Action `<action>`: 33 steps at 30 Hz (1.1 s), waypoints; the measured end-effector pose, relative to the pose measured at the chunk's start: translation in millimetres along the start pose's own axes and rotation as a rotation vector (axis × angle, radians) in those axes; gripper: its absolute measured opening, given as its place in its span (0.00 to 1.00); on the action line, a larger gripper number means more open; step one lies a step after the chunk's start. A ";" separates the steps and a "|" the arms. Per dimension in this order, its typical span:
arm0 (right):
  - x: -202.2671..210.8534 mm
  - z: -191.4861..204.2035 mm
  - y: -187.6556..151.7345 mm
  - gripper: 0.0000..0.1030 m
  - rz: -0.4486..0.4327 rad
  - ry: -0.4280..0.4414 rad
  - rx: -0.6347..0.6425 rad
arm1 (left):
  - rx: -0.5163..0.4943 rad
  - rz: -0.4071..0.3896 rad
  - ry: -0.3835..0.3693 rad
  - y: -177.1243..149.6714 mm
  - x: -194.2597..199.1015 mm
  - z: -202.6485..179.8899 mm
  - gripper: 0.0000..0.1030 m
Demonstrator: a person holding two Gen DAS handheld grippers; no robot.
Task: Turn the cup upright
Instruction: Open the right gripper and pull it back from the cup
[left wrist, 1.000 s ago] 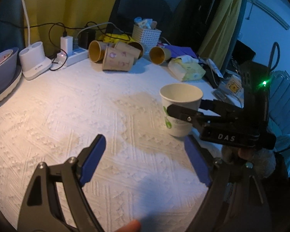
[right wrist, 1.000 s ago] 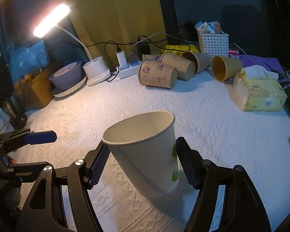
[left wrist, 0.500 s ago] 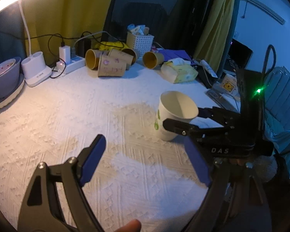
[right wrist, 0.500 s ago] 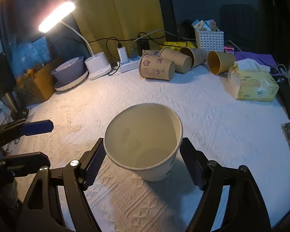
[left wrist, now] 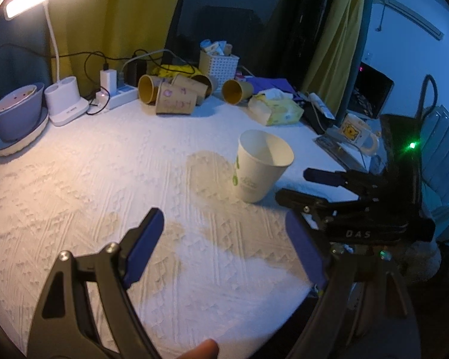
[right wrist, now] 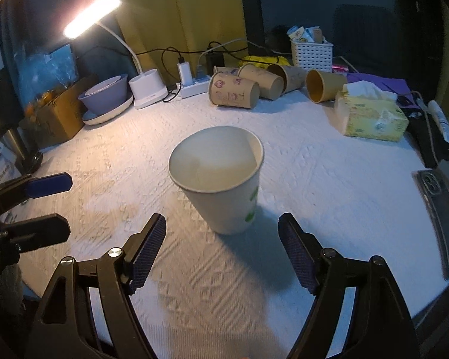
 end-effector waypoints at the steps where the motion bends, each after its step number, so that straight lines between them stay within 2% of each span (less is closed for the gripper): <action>1: 4.5 -0.4 -1.4 0.78 -0.003 -0.005 -0.004 | -0.001 -0.004 0.000 0.0 1.9 -1.4 0.82; 11: 41.5 1.8 -9.0 0.78 -0.020 -0.046 -0.011 | -0.002 -0.071 0.009 -1.6 30.8 -18.3 0.82; 18: 63.8 6.1 -5.4 0.78 -0.043 -0.071 -0.007 | -0.037 -0.103 0.017 -0.2 48.1 -33.3 0.82; 33: 113.8 19.3 15.6 0.78 -0.161 -0.113 0.039 | -0.078 -0.239 0.050 18.8 86.6 -51.7 0.82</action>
Point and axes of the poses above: each gripper's, at about its wrist camera, not at the fingertips, and x roughly against the way its jaws point, z to its left, y to its top, the point moved 1 cm from there along -x, roughly the way its jaws point, and after that the axes turned 4 degrees about -z, right-handed, at the moved point
